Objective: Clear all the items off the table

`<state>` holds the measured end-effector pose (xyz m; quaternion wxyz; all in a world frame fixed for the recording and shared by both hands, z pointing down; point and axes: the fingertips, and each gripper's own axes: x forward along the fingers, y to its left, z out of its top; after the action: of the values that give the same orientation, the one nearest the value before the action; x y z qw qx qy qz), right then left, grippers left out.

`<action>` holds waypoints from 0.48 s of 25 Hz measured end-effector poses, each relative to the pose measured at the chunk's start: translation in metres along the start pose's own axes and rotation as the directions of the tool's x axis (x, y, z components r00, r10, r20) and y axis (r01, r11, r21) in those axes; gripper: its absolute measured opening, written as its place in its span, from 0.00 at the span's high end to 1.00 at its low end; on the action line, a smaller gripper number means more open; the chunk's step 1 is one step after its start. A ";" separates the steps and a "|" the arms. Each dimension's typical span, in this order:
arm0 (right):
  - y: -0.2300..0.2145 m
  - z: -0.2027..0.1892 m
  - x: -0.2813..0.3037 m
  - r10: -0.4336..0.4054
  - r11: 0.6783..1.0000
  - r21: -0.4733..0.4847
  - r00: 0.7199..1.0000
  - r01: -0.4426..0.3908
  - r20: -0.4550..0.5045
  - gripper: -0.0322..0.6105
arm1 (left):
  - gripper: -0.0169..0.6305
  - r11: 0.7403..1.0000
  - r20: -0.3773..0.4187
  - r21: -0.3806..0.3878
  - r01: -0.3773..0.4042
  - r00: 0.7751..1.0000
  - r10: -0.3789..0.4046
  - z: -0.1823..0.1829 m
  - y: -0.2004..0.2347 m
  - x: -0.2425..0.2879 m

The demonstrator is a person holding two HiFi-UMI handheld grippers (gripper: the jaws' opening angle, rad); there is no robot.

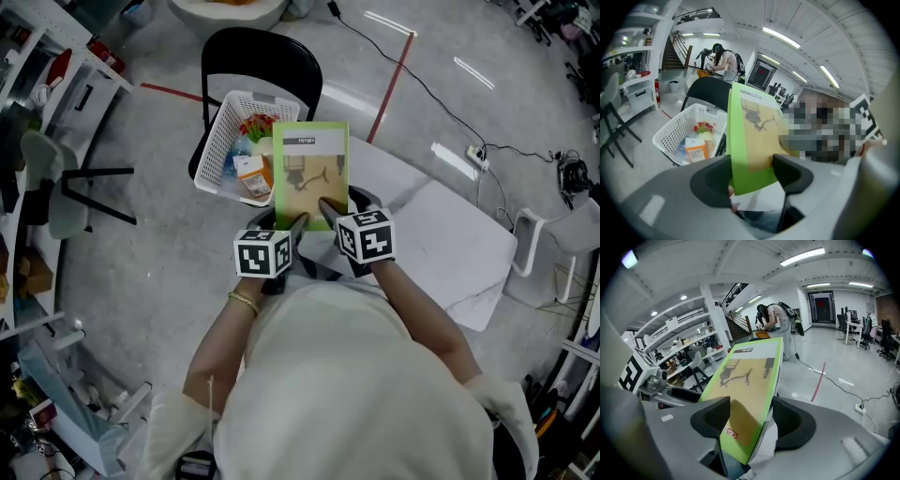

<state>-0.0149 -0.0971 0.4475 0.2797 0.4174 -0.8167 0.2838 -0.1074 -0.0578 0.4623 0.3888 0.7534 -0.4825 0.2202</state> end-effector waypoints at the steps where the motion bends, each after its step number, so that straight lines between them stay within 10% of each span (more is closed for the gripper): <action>1: 0.008 0.004 0.008 0.010 1.000 -0.007 1.000 -0.010 -0.003 0.53 | 0.55 1.000 0.004 -0.010 -0.009 1.000 0.009 0.002 0.010 -0.003; 12: 0.078 0.025 0.080 0.104 0.991 -0.076 0.991 -0.110 -0.078 0.53 | 0.55 0.987 0.011 -0.133 -0.091 0.996 0.093 -0.001 0.101 -0.029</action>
<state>-0.1251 -0.1182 0.4677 0.3107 0.3505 -0.8377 0.2807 -0.2103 -0.0642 0.4803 0.4231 0.7048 -0.5336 0.1989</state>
